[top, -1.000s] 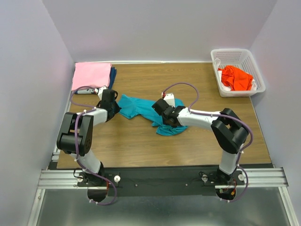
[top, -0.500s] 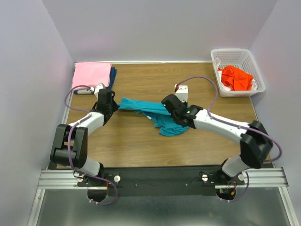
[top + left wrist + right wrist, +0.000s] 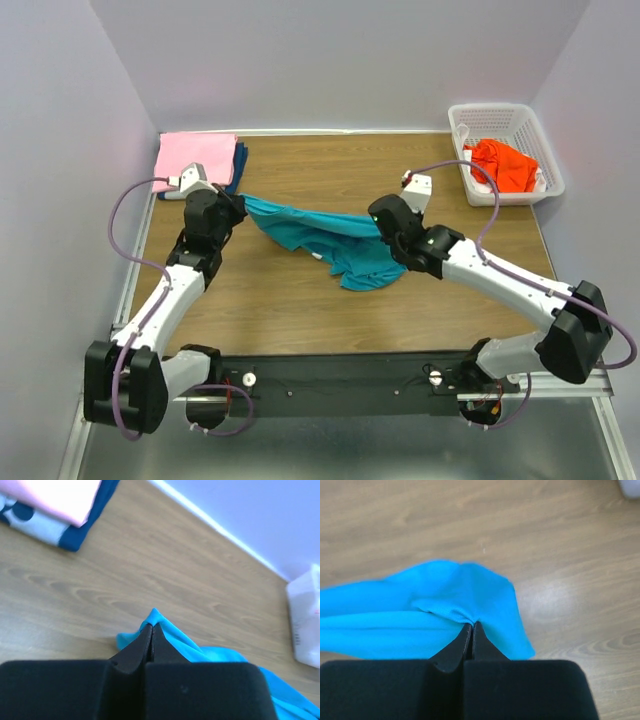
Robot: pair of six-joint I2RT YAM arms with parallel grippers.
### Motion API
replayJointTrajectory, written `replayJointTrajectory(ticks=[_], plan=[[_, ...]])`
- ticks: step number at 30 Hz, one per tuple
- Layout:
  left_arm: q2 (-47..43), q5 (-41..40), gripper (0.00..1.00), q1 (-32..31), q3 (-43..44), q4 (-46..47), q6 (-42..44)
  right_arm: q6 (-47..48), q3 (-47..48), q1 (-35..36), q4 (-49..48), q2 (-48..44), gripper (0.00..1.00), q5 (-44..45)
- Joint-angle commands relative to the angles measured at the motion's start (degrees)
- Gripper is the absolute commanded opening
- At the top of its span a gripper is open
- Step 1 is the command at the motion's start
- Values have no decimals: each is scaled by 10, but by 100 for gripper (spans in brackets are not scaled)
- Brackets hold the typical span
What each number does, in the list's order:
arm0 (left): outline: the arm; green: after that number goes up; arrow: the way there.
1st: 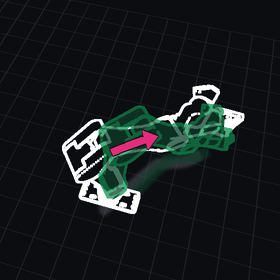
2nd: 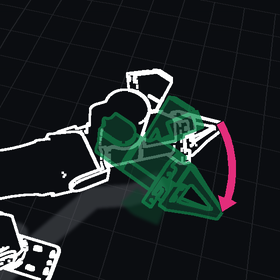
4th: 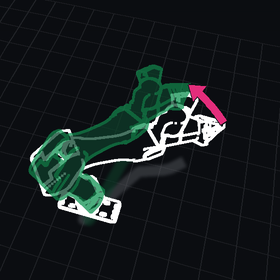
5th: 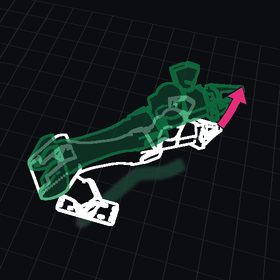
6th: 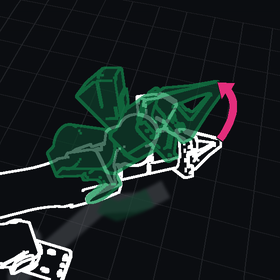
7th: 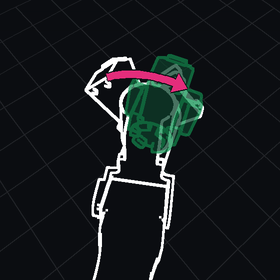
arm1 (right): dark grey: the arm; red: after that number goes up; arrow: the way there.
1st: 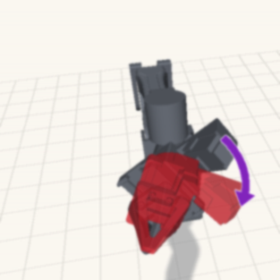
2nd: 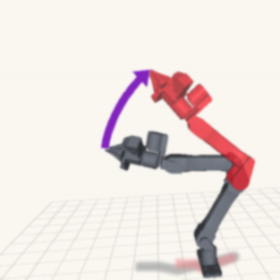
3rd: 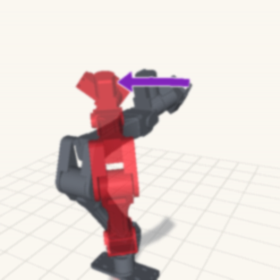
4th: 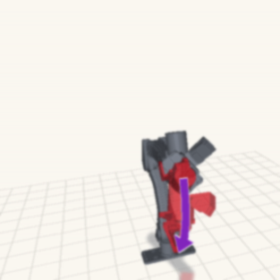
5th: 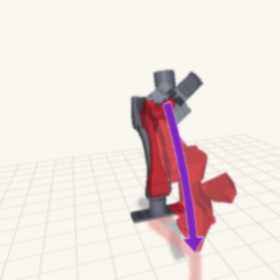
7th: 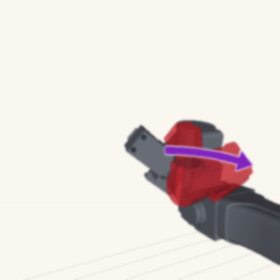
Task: Fold and stack the t-shirts
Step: Flatten the tshirt out
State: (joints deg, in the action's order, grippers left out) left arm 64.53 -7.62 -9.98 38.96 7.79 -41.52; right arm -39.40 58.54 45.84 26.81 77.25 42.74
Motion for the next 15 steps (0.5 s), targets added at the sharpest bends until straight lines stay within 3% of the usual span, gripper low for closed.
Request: replayJointTrajectory(ticks=[1,5,9,15], plan=[[-48,7,0,-10,53,25,11,19,85,-15,-1,-2,1,87],[-104,-2,0,-14,162,-4,29,66,179,-15,-6,-28,1,114],[-169,23,0,-26,234,-8,37,128,235,-15,-37,-86,1,70],[-228,129,0,-53,349,6,60,179,264,-15,-99,-204,1,-165]])
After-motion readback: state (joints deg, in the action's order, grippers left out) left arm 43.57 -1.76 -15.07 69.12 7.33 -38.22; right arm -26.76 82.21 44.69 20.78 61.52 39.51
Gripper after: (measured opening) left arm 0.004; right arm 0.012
